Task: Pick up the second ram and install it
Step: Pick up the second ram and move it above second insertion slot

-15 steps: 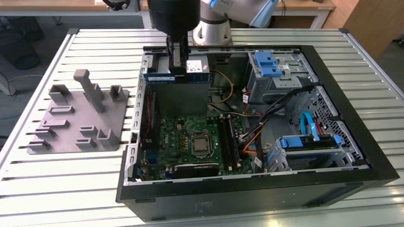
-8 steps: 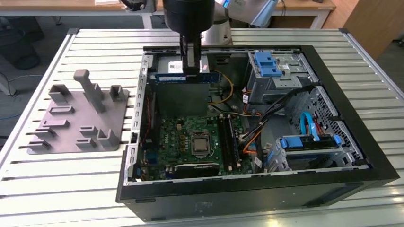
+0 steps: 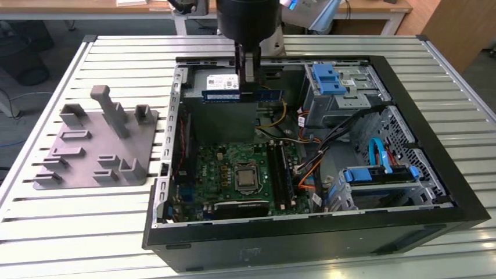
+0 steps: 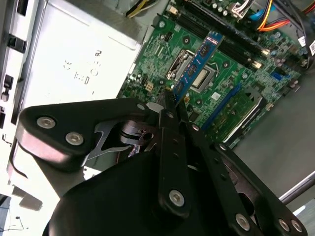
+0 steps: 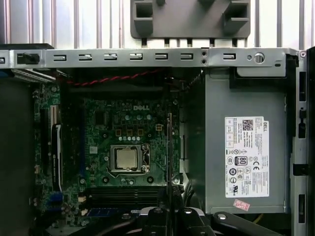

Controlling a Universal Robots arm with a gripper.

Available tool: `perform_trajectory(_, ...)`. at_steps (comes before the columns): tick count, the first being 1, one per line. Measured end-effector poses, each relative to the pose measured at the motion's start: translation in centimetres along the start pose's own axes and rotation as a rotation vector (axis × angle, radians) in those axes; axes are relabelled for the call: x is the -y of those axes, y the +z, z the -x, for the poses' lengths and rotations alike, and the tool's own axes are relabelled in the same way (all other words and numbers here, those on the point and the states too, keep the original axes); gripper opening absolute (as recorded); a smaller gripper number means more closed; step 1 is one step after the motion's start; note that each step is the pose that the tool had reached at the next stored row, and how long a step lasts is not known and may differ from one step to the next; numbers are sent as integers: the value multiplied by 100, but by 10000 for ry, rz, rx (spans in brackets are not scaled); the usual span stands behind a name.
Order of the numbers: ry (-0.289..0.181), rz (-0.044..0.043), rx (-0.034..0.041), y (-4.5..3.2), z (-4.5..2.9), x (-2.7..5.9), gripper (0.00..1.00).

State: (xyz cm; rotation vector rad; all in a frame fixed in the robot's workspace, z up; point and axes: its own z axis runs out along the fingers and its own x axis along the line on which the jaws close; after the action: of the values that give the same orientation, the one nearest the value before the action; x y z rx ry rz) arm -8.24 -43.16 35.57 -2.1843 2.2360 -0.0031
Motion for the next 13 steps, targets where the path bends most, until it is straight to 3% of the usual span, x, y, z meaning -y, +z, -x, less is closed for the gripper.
perform_trajectory(13, 0, 0, -1, 12, 5, 211, 14)
